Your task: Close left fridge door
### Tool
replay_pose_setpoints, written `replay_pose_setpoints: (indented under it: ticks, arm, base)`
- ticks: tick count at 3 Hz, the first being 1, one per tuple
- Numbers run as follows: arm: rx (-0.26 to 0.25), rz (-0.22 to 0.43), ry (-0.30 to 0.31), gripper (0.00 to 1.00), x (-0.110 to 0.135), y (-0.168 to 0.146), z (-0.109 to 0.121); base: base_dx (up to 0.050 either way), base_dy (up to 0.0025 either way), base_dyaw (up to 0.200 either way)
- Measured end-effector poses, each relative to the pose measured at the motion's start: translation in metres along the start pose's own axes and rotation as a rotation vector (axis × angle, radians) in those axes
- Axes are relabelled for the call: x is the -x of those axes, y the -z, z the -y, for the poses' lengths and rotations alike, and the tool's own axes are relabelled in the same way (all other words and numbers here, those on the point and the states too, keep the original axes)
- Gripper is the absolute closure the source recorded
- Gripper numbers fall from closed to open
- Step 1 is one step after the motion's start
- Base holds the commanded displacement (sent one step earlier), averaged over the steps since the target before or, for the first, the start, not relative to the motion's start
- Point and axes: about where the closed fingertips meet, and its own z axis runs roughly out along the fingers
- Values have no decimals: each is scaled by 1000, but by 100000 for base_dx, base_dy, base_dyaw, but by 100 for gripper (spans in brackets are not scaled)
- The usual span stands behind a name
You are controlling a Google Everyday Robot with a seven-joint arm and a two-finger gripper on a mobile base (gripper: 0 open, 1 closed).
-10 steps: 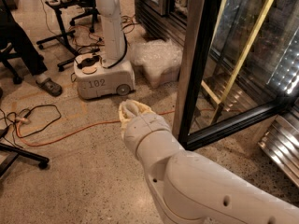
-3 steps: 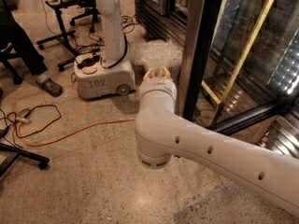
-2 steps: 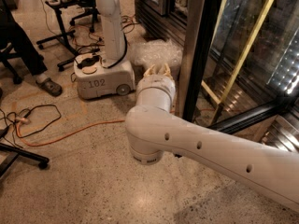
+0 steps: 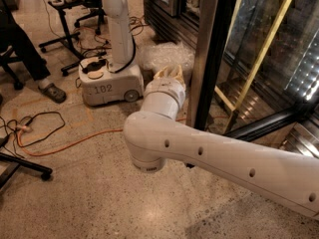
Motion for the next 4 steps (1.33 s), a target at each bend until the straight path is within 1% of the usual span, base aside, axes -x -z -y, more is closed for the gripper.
replay_pose_setpoints:
  ticks: [1,2,3,4]
  arm:
    - [-69,-14,13,100,1,-7,-2]
    - [-186,-33,65,100,5,-30,-16]
    - [-237,-20,123,100,13,-54,-47]
    - [-196,-8,124,100,18,-56,-65]
  base:
    - [0,0,0]
    - [0,0,0]
    - [0,0,0]
    - [0,0,0]
